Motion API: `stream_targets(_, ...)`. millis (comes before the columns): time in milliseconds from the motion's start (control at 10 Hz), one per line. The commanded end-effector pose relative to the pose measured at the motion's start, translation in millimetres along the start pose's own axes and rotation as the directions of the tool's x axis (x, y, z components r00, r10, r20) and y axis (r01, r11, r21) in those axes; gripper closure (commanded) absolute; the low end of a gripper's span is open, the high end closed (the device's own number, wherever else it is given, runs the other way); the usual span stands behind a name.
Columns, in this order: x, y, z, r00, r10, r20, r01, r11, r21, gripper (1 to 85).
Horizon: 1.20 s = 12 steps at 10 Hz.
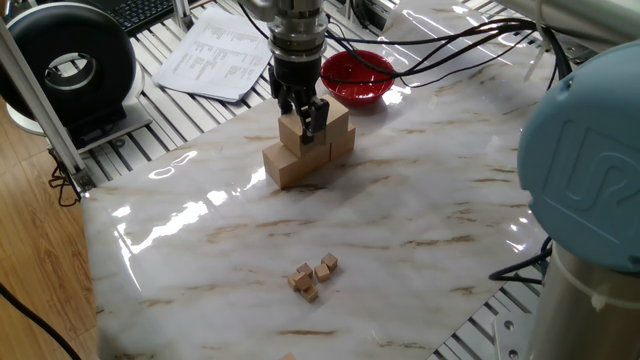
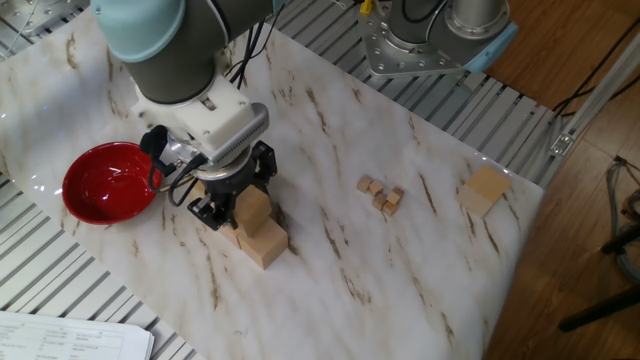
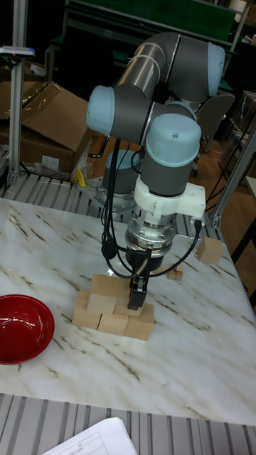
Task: Stack the blocks into a pyramid shape
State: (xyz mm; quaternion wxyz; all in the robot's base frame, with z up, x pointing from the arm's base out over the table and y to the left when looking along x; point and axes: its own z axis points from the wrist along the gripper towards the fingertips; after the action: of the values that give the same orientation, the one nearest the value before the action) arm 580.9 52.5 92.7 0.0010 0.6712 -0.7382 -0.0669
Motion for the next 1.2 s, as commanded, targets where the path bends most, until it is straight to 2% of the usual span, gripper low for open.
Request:
stream_targets(0,-1.3,1.9,1.3,1.0,0.018,0.012,-0.018,1.0,-0.012,84.7)
stream_targets(1100,-2.1,-1.5,5.7,0.999,0.037,0.014,-0.036,0.999,-0.007,84.7)
